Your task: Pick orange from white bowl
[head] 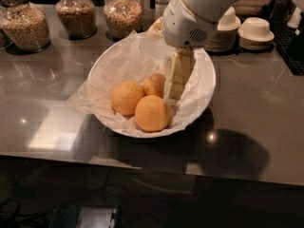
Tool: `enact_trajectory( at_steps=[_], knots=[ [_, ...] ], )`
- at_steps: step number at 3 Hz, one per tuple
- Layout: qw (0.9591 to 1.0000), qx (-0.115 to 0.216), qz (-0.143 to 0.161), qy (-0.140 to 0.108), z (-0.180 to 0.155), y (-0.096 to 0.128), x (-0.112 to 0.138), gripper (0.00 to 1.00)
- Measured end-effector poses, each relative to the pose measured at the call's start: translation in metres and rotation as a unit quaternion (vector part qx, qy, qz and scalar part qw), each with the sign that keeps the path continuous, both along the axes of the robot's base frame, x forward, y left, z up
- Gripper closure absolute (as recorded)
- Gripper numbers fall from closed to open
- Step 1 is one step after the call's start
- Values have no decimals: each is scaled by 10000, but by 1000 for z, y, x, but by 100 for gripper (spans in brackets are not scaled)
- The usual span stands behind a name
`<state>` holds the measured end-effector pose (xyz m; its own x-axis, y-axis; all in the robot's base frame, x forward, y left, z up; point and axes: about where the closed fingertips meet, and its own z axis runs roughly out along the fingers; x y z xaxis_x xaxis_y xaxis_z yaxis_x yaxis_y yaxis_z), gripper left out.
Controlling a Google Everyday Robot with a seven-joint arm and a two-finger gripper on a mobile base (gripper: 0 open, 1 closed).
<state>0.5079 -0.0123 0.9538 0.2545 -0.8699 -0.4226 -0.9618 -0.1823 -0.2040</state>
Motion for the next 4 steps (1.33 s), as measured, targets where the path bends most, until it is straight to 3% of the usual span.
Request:
enact_trajectory(
  at_steps=[1, 2, 3, 4],
  knots=[
    [9990, 53, 423, 100, -12, 18, 10, 0],
    [9984, 27, 523, 235, -30, 23, 16, 0],
    [9985, -84, 431, 316, -48, 23, 19, 19],
    [9994, -291, 125, 163, -54, 9, 30, 23]
  ],
)
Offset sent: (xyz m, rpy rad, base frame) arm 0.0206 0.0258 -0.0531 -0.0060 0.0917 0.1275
